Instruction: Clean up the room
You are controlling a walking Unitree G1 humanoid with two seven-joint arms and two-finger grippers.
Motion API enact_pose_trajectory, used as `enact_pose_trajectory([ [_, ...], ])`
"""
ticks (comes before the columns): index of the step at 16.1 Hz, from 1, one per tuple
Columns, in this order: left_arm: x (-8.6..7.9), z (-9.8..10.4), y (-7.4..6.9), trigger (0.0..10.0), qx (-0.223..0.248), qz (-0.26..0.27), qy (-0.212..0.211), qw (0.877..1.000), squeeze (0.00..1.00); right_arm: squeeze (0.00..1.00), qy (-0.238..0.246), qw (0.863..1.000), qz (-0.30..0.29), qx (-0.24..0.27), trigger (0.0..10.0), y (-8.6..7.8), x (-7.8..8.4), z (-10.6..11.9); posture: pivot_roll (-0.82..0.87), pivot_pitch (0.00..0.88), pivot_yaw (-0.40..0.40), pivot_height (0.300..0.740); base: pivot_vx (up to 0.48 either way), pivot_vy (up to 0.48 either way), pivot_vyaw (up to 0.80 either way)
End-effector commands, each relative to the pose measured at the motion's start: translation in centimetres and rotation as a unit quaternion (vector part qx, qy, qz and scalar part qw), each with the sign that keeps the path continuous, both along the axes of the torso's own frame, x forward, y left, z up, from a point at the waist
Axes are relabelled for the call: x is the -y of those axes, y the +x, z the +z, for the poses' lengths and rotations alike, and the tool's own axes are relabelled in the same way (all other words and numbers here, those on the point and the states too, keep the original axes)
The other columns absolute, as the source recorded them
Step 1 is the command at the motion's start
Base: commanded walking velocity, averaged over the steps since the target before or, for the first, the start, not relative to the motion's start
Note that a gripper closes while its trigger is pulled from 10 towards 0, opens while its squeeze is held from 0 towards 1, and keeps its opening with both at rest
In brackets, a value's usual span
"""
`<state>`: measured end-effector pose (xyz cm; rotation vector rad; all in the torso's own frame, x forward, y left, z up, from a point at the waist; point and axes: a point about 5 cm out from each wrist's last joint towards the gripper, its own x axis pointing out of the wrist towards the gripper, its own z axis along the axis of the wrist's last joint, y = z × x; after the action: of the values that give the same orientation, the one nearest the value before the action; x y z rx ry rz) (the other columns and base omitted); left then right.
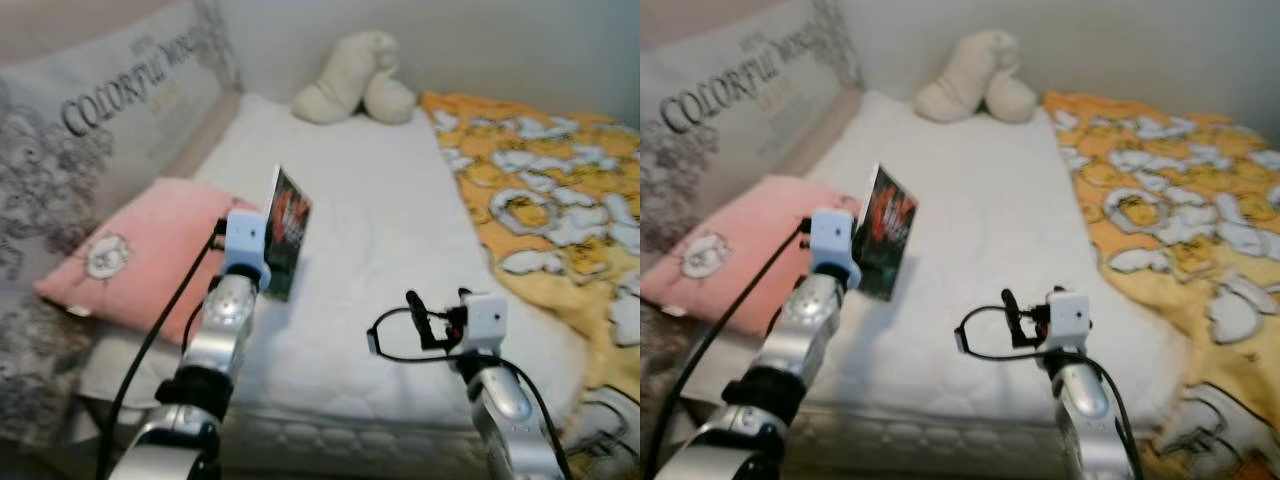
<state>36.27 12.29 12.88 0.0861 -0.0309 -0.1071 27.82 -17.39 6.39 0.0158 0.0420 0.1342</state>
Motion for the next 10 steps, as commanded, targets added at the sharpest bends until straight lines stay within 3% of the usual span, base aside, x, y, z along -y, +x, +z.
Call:
enact_pose_trajectory([
  [1,-0.2,1.1,0.5,10.0,0.021,0.003,-0.004,1.000,0.00,0.00,0.000,1.000,0.003,0.004,10.0,0.1,-0.2,0.3,0.09,0.000,-0.009,0.740,0.337,0.341,0.00],
  [3,0.0,1.2,0.7,10.0,0.019,0.008,-0.015,1.000,0.00,0.00,0.000,1.000,0.007,-0.001,10.0,-0.1,-0.3,0.2,0.08,0.000,-0.013,0.740,0.337,0.341,0.00],
  [5,0.1,1.6,1.0,10.0,0.023,0.013,-0.025,0.999,0.00,0.00,0.001,1.000,0.011,-0.005,10.0,-0.3,-0.4,0.1,0.08,0.000,-0.015,0.740,0.000,0.000,0.00],
  [6,0.9,1.8,1.4,10.0,0.004,0.000,-0.050,0.999,0.00,0.00,0.001,1.000,0.016,-0.010,10.0,-0.6,-0.5,0.0,0.08,0.000,-0.028,0.740,0.000,0.000,0.00],
  [7,3.1,2.0,2.1,10.0,-0.038,-0.053,-0.126,0.990,0.00,0.00,-0.001,0.999,0.029,-0.017,10.0,-1.2,-0.5,-0.1,0.06,0.021,-0.052,0.740,0.000,0.000,0.00],
  [8,3.9,2.0,2.4,10.0,-0.052,-0.073,-0.150,0.985,0.00,0.00,0.000,0.999,0.037,-0.018,10.0,-1.6,-0.5,0.1,0.05,0.034,-0.059,0.740,0.000,0.000,0.00],
  [9,3.9,1.8,2.4,10.0,-0.061,-0.072,-0.157,0.983,0.00,0.00,0.002,0.999,0.043,-0.017,10.0,-1.9,-0.6,0.3,0.03,0.049,-0.066,0.740,0.000,0.000,0.00],
  [10,3.5,0.5,2.5,10.0,-0.109,-0.056,-0.203,0.971,0.00,0.00,-0.001,0.998,0.057,-0.019,10.0,-2.9,-0.3,0.9,-0.03,0.087,-0.089,0.740,0.000,0.000,0.00],
])
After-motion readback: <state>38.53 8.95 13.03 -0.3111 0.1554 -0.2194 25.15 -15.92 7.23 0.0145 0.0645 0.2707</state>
